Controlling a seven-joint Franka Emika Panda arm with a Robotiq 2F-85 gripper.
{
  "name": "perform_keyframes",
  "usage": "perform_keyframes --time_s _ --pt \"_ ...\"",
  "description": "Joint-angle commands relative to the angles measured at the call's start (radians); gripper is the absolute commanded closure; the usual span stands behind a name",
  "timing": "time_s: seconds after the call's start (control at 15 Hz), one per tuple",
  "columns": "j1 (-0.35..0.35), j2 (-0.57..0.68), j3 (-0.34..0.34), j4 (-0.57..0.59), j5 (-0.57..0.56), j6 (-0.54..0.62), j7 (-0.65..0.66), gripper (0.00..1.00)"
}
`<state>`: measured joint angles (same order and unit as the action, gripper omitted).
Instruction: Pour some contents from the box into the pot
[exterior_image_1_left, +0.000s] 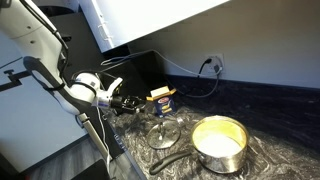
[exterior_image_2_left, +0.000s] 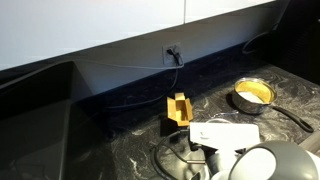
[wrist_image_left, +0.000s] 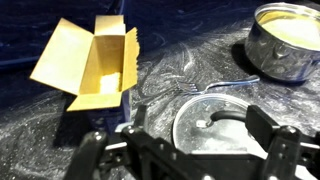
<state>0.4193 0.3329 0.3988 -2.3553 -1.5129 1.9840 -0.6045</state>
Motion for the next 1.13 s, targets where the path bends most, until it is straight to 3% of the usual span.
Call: perform_keyframes --time_s 0.0,0.6,0.67,1.07 --pt "-0.04 -0.194 0.021 -0.133 0.054 0.045 -0.02 0.0" --pt "-0.073 -0.436 -0.035 -0.261 0.064 0.221 -0.012 0.0" --pt "-0.059 -0.357 -0.026 -0.214 0.063 0.158 0.0 0.0" --pt "-0.06 -0.352 -0.029 -0.218 0.063 0.166 0.001 0.0"
